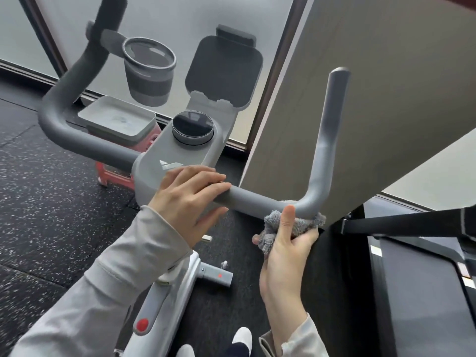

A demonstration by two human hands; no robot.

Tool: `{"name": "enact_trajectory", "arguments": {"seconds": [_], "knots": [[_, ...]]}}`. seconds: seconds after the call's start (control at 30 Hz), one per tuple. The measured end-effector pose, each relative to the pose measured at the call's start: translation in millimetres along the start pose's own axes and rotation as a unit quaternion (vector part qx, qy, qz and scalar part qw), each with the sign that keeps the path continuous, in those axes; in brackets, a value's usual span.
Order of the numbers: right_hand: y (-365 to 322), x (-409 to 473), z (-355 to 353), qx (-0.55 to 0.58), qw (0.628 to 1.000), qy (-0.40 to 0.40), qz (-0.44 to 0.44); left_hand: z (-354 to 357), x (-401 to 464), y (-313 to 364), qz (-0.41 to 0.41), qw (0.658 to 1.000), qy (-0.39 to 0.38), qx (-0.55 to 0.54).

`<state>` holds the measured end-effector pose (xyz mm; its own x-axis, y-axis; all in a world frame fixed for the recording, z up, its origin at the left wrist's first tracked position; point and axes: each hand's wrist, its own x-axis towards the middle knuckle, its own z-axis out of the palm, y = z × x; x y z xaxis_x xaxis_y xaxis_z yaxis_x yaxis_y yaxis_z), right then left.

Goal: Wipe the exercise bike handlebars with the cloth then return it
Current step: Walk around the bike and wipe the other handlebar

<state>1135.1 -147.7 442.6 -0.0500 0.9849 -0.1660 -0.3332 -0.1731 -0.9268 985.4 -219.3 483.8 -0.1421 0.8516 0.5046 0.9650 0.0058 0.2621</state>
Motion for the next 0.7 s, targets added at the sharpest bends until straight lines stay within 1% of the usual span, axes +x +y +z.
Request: {"name": "enact_trajectory", "arguments": {"seconds": [0.13, 0.23, 0.4, 0.53, 0.7], "knots": [[9.3, -7.7, 10.8, 0.017, 1.000, 0.015, 0.010, -2.7, -4.3, -6.0, -0.006, 1.000, 0.003, 0.002], [18.6, -18.2, 28.4, 0.022, 0.999, 0.017, 0.039, -4.4, -9.0, -8.3, -0.003, 1.000, 0.010, 0.003], [36.2, -34.0, 71.1, -0.003, 0.999, -0.016, 0.052, -19.0, -21.1, -16.4, -0.016, 0.999, 0.035, 0.015], [45.1, -43.3, 93.9, 0.035, 0.994, -0.053, 0.095, -33.3, -32.4, -29.2, -0.035, 0.998, 0.045, 0.030], [45.6, -42.1, 100.6, 0.059, 0.991, -0.057, 0.108, -38.0, -40.4, -37.3, -0.036, 0.997, 0.057, 0.043]]}}
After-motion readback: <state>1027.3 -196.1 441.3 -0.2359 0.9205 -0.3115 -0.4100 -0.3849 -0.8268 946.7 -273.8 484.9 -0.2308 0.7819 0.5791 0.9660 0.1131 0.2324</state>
